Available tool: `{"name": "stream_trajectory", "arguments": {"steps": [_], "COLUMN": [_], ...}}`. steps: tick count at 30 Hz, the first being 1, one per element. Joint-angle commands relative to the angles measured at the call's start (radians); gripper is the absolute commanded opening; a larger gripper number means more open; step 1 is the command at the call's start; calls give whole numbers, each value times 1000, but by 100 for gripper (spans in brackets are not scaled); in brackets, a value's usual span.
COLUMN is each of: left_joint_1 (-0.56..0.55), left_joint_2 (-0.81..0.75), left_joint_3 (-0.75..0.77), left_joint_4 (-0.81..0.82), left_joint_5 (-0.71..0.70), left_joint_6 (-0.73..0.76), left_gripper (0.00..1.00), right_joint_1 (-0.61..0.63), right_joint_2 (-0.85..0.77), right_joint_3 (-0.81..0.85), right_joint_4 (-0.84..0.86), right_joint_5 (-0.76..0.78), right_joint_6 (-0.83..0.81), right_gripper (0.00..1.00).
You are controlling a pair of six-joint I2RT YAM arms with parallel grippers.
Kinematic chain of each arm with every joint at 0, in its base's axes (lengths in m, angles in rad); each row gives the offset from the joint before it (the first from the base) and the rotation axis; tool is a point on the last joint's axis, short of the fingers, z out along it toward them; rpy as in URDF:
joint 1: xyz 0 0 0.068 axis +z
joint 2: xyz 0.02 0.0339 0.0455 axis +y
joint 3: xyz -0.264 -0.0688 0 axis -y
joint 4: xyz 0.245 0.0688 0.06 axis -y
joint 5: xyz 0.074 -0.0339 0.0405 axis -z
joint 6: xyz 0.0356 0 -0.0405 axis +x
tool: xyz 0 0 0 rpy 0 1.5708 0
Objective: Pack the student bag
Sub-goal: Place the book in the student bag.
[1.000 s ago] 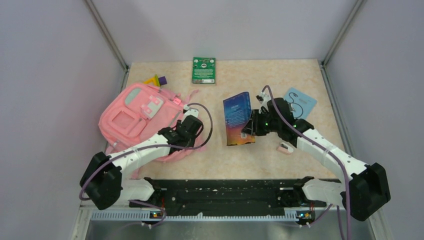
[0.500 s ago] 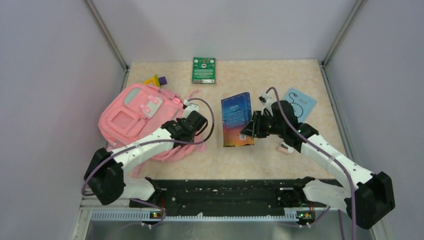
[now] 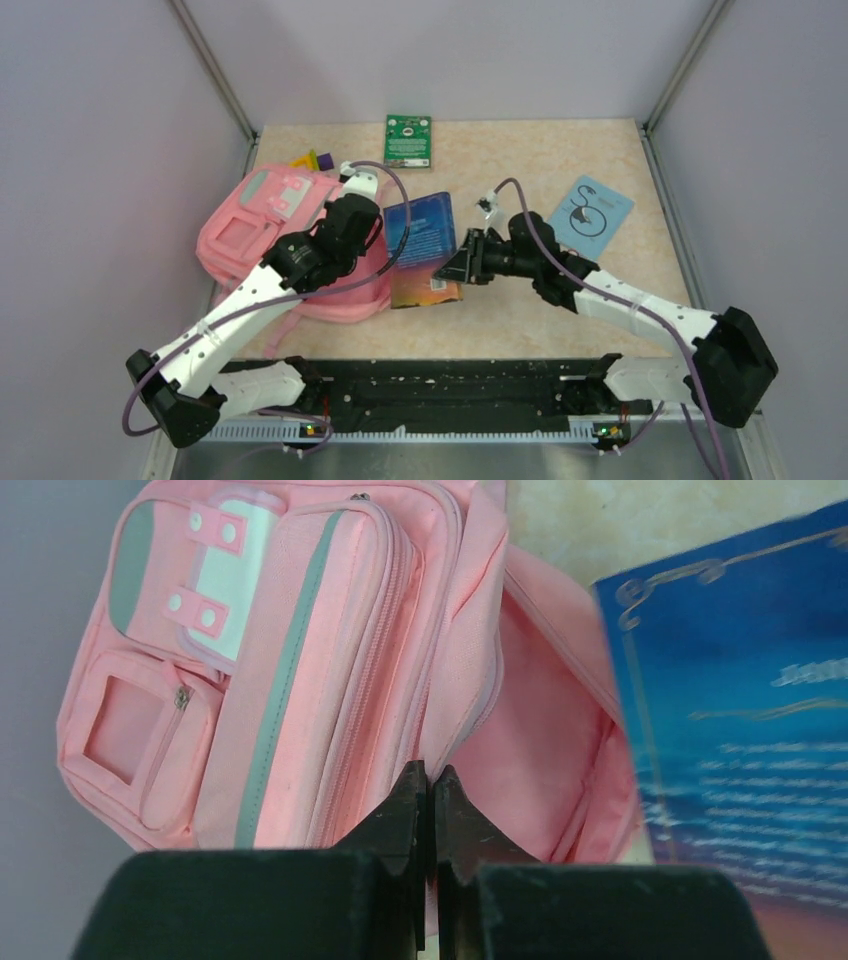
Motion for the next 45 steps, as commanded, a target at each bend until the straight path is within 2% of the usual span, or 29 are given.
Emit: {"name": "stream_trajectory", "arguments": {"steps": [1, 5, 12, 16, 22, 27, 35, 39, 45], "left_joint_1": [-4, -4, -3, -1, 1, 4, 17, 22, 33], "left_joint_2": [-57, -79, -120, -125, -145, -151, -167, -170, -167], "left_joint_3": [32, 24, 27, 26, 16, 18, 24, 27, 39], "left_joint_4": [105, 136, 182, 188, 204, 204, 204, 205, 209], "left_joint_5": [-15, -38, -28, 5, 49, 82, 90, 100, 108], "left_joint_6": [81, 103, 121, 122, 118, 108, 121, 119, 120], "left_gripper": [0, 0, 0, 0, 0, 0, 0, 0, 0], "right_joint_1": [103, 149, 153, 153, 154, 154, 162, 176, 177], "right_joint_2": [114, 253, 482, 572, 630, 746, 951, 1017, 1087], "right_joint_3": [107, 113, 70, 89, 322, 490, 644, 745, 809], "right_joint_4": [354, 586, 628, 771, 771, 830, 1087, 1107, 1213], "right_joint_5": [2, -13, 50, -8, -20, -32, -10, -13, -35], "right_joint_6": [98, 196, 321, 431, 480, 548, 619, 584, 580], "right_gripper": [0, 0, 0, 0, 0, 0, 0, 0, 0]}}
